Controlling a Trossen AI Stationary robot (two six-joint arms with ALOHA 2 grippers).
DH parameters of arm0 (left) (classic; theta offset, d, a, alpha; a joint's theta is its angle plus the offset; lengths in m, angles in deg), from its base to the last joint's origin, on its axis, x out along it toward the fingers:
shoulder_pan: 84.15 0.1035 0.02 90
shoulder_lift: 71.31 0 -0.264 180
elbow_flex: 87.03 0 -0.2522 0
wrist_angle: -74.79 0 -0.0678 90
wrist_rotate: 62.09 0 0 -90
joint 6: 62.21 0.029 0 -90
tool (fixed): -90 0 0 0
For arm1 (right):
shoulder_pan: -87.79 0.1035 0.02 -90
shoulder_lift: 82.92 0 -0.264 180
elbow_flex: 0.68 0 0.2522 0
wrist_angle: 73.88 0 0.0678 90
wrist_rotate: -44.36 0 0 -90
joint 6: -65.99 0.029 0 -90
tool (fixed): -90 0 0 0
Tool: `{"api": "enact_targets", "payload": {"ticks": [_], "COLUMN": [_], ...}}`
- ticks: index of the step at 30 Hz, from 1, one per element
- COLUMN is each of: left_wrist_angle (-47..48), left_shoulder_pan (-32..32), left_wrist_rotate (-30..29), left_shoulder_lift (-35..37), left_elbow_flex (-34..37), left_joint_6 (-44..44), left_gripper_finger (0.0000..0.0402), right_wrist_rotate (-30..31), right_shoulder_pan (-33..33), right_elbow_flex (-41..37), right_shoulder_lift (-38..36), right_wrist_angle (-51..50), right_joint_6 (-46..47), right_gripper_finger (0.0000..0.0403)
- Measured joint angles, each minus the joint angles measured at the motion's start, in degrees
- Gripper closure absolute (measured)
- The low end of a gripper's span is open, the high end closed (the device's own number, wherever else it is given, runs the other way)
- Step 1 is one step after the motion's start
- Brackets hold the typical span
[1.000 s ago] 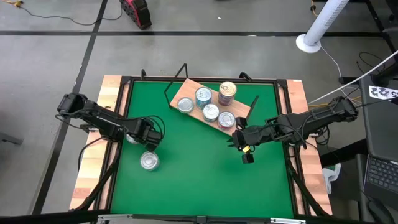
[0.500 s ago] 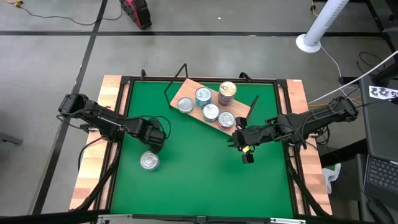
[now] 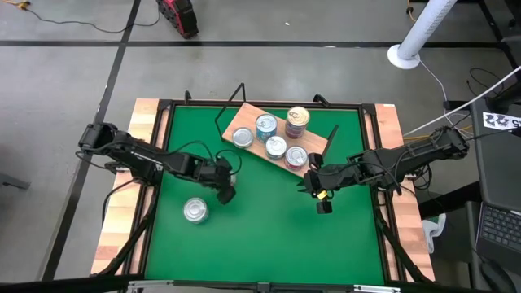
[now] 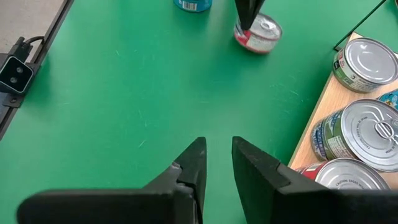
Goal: Stack canned seafood by type on shelf
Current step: Stack the red tuna can on top of the red tuna can on the shelf
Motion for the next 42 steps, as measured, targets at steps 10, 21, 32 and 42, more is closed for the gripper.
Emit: {"api": "enact_targets", "payload": {"ticks": [10,21,32,42], "left_wrist_angle": [-18.4,-27.4,-27.6,-27.8], "left_shoulder_pan": [0.7,0.7,0.7,0.7], "left_wrist_rotate": [2.2,3.6,3.6,3.6], "left_shoulder_lift": [-6.3,-10.3,-10.3,-10.2], "left_elbow_flex": [-0.1,-0.2,-0.2,-0.2], "left_joint_6": [3.7,4.1,3.8,3.8], "left_gripper_finger": [0.0401,0.0401,0.0401,0.0401], "right_wrist_rotate": [0.0,0.0,0.1,3.2], "right_shoulder_pan": [0.0,0.0,0.0,0.0], "right_elbow_flex": [0.0,0.0,0.0,0.0], "right_shoulder_lift": [0.0,0.0,2.0,12.3], "right_wrist_angle": [0.4,2.0,6.7,17.6], "right_joint_6": [0.0,0.0,-3.1,-23.3], "right_gripper_finger": [0.0324,0.0324,0.0269,0.0157]}}
